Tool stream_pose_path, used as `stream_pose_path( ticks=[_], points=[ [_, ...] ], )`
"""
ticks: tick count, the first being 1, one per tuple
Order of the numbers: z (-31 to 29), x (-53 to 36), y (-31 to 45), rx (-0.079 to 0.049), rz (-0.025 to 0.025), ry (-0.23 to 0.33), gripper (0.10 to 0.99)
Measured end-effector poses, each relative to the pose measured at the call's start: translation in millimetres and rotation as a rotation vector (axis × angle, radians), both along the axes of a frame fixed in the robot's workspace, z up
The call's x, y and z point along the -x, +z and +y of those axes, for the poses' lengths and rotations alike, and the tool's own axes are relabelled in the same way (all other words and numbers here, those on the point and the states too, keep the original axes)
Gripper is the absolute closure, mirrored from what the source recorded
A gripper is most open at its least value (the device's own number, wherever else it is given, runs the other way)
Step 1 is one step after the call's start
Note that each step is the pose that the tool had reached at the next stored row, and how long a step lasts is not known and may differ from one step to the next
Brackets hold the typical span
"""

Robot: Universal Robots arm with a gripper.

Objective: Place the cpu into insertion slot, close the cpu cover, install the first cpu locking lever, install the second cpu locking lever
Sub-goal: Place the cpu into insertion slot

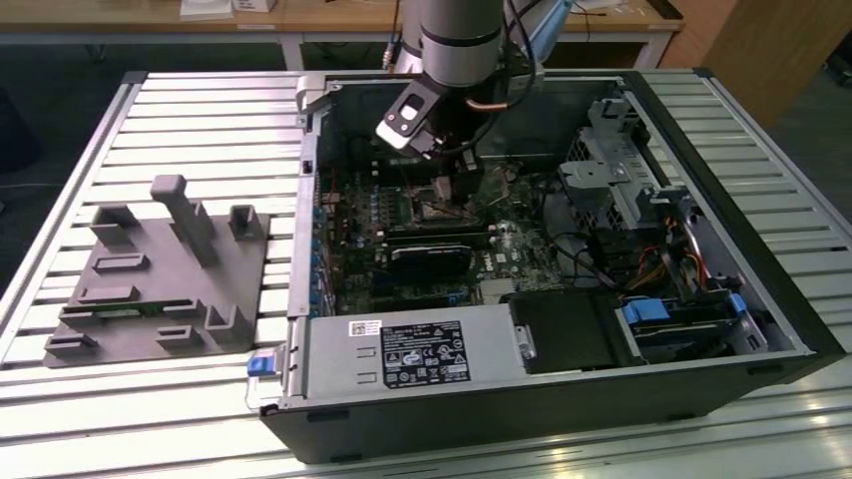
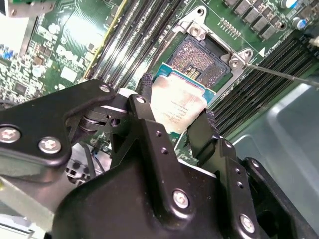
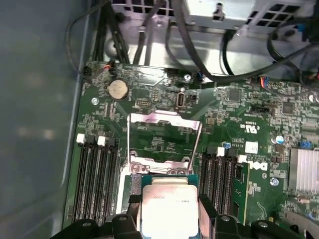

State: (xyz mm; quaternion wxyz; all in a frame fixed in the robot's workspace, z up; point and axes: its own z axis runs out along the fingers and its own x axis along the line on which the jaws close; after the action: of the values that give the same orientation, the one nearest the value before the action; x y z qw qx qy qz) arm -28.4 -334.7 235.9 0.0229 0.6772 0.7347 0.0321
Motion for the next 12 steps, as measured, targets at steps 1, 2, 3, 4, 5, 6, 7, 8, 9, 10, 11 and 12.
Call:
stream_pose_path(
  ticks=[1,2,3,4,5,6,7,8,9,10,11,12],
  points=[
    [0.0,0.0,-0.1,0.0,0.0,-0.011,0.549],
    [0.0,0.0,-0.3,0.0,0.0,-0.024,0.549],
    [0.0,0.0,-0.4,0.0,0.0,-0.039,0.549],
    [0.0,0.0,-0.6,0.0,0.0,-0.053,0.549],
    [0.0,0.0,-0.7,0.0,0.0001,-0.065,0.549],
    [0.0,0.0,-0.7,0.0,0.0001,-0.069,0.549],
    [0.0,0.0,-0.8,0.0,0.0001,-0.07,0.549],
    [0.0,0.1,-1.0,0.0,0.0,-0.07,0.549],
    [0.0,0.2,-1.3,0.0,-0.0002,-0.07,0.549],
    [0.1,0.6,-1.8,0.0,-0.0002,-0.07,0.549],
    [0.2,1.2,-2.3,0.0,-0.0004,-0.07,0.549],
    [0.3,2.0,-2.9,0.0,-0.0006,-0.07,0.549]
  ],
)
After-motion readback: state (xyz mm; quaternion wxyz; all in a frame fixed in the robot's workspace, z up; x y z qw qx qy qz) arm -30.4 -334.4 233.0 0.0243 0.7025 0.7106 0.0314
